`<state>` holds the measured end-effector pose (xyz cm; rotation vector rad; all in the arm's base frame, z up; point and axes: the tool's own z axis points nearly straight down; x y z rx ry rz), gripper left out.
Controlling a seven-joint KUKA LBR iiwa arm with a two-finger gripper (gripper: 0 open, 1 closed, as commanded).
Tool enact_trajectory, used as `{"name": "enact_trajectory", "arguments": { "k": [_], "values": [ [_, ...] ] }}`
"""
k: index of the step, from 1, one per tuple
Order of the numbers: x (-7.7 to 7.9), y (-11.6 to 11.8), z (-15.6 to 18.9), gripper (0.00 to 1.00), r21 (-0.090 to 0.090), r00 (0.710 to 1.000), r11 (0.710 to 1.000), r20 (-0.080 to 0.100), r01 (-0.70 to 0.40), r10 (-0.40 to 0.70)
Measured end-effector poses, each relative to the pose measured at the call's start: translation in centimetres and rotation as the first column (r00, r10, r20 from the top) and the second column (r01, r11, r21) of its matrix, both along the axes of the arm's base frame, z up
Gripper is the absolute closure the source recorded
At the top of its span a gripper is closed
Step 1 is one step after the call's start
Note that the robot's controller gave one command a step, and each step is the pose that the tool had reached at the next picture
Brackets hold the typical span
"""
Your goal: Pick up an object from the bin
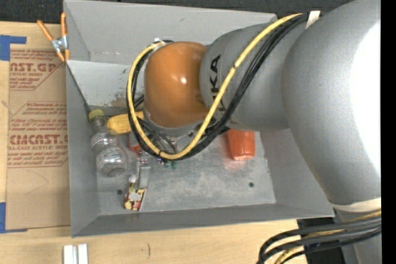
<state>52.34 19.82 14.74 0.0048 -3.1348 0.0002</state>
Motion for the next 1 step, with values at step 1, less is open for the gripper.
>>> {"name": "enact_trajectory", "arguments": {
  "k": [1],
  "values": [
    [0.22,-0.09,0.45,0.00,0.002,1.000,1.000,0.007,0.002,-0.002]
  ]
}}
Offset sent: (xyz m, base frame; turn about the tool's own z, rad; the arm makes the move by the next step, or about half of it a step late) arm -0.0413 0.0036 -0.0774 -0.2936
